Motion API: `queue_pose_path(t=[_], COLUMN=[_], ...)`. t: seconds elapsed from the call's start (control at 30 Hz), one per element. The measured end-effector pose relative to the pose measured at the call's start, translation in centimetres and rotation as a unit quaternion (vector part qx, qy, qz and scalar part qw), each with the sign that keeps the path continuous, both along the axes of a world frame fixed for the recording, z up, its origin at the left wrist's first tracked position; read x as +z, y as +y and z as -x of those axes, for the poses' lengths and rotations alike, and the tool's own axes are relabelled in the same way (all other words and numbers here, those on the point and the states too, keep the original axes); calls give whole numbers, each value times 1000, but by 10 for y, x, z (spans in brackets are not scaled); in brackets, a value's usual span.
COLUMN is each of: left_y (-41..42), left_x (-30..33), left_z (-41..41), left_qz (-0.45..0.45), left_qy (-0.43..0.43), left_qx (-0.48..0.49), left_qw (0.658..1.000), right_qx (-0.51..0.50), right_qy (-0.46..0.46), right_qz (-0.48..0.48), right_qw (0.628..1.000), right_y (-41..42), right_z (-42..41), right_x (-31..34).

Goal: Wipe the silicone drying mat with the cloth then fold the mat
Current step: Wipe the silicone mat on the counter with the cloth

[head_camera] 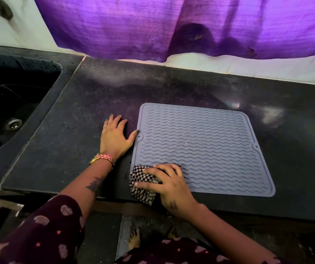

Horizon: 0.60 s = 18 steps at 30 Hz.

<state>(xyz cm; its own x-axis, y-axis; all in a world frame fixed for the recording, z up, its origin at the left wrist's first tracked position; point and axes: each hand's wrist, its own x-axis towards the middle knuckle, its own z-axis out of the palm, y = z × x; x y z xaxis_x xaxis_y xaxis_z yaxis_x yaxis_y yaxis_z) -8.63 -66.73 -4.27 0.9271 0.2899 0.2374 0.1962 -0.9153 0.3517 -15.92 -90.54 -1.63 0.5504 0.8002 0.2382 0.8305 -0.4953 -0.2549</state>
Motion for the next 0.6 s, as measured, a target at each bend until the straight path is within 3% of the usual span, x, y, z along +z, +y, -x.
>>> queue_pose_path(t=[0.1,0.23,0.3,0.4,0.43,0.53,0.6], left_y=[0,1,1,0,-1,-1,0], left_x=[0,-1,0,1,1,1,2], left_z=[0,-1,-1,0,0,0,-1], left_qz=[1,8,9,11,11,11,12], left_qy=[-1,1,2,1,0,0,3], left_qx=[2,0,0,3,3,2,2], left_qw=[1000,1000,1000,1000,1000,1000,1000], right_qx=[-13,-115,-167,-219,-228,-207,-169], right_qy=[114,328,351,185,136,100,71], right_qz=[-50,-191,-182,-13,-6,-13,45], right_qw=[992,918,903,958,964,973,982], right_y=[-1,3,8,13,14,17,15], right_z=[-15,-43,-57,-64,-62,-47,-39], right_x=[16,35,35,22,19,16,11])
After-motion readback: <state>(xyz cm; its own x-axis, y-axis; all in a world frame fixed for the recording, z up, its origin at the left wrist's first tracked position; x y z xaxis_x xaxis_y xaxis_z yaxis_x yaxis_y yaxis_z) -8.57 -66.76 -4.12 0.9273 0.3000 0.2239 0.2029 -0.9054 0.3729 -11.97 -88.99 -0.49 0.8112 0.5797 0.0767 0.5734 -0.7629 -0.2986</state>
